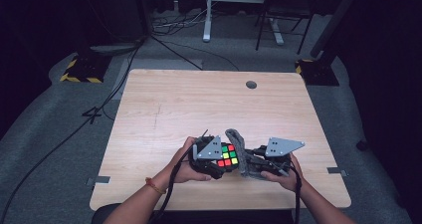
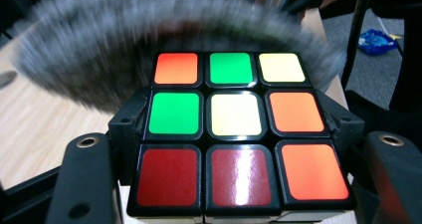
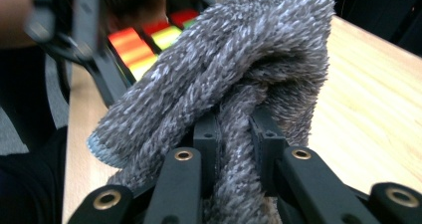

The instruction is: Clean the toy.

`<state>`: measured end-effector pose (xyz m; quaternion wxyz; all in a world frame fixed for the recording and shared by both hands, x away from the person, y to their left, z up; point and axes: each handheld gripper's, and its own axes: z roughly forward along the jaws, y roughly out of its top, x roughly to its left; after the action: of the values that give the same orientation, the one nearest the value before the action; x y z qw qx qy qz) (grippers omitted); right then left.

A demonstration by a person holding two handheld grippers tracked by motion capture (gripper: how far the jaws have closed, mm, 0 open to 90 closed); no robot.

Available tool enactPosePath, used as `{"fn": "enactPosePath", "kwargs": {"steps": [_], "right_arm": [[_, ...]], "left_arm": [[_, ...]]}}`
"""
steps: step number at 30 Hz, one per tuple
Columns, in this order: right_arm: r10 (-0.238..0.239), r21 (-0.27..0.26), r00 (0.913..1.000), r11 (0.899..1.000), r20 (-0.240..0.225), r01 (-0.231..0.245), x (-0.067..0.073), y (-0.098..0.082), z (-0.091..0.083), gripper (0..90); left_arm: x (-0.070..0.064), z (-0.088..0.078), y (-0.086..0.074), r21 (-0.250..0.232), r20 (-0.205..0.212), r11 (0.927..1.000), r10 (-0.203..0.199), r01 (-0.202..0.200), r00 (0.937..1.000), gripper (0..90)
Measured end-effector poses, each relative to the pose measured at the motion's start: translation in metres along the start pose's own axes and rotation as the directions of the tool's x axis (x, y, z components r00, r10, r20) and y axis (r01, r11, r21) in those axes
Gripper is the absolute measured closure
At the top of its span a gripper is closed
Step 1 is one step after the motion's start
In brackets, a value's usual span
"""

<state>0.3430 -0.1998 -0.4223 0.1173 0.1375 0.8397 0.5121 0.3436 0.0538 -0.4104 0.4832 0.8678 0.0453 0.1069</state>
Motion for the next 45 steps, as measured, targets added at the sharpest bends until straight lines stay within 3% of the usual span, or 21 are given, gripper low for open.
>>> {"fn": "enactPosePath", "kwargs": {"steps": [4, 8, 13, 19, 28, 30, 32, 39, 43, 45], "right_arm": [[0.005, 0.037, 0.9999, 0.999, -0.014, -0.004, 0.001, -0.004, 0.007, 77.5], [-0.003, 0.066, 0.9991, 0.998, -0.043, 0.006, 0.003, -0.005, 0.012, 77.5], [-0.017, 0.022, 0.9980, 1.000, -0.061, 0.018, 0.007, 0.000, 0.006, 77.5], [-0.031, -0.022, 0.9992, 0.999, -0.027, 0.030, 0.008, 0.003, -0.001, 77.5], [-0.035, -0.036, 0.9990, 0.999, -0.028, 0.034, 0.006, 0.004, -0.004, 77.5], [-0.034, -0.032, 0.9993, 0.999, -0.016, 0.033, 0.006, 0.004, -0.004, 77.5], [-0.040, -0.011, 0.9991, 0.999, 0.013, 0.040, 0.007, 0.006, -0.004, 77.5], [-0.008, 0.045, 0.9999, 0.999, 0.010, 0.007, 0.000, -0.001, 0.003, 77.7], [-0.017, 0.067, 0.9998, 0.998, -0.012, 0.018, 0.003, -0.002, 0.008, 77.7], [-0.019, 0.068, 0.9997, 0.998, -0.015, 0.020, 0.004, -0.002, 0.008, 77.7]], "left_arm": [[0.001, -0.007, 0.001, -0.007, -0.022, 0.9998, 0.021, -0.021, 0.9995, 33.2], [0.006, -0.013, -0.002, -0.018, -0.026, 0.9998, 0.001, -0.002, 0.9997, 33.1], [0.011, -0.012, -0.007, -0.017, -0.024, 0.9996, -0.022, 0.021, 0.9995, 33.2], [0.004, -0.002, -0.004, 0.010, 0.006, 0.9999, 0.001, -0.001, 1.0000, 33.2], [0.005, 0.005, -0.006, 0.022, 0.029, 0.9996, -0.019, 0.019, 0.9994, 33.1], [0.002, 0.007, -0.006, 0.033, 0.037, 0.9994, -0.005, 0.004, 0.9993, 33.1], [-0.004, 0.008, -0.004, 0.049, 0.008, 0.9985, 0.023, -0.023, 0.9997, 33.2], [-0.002, -0.008, 0.006, -0.057, 0.004, 0.9983, 0.001, -0.001, 1.0000, 33.1], [0.003, -0.013, 0.005, -0.073, -0.012, 0.9972, -0.015, 0.014, 0.9998, 33.1], [0.004, -0.011, 0.002, -0.051, -0.004, 0.9986, -0.017, 0.017, 0.9998, 33.0]]}}
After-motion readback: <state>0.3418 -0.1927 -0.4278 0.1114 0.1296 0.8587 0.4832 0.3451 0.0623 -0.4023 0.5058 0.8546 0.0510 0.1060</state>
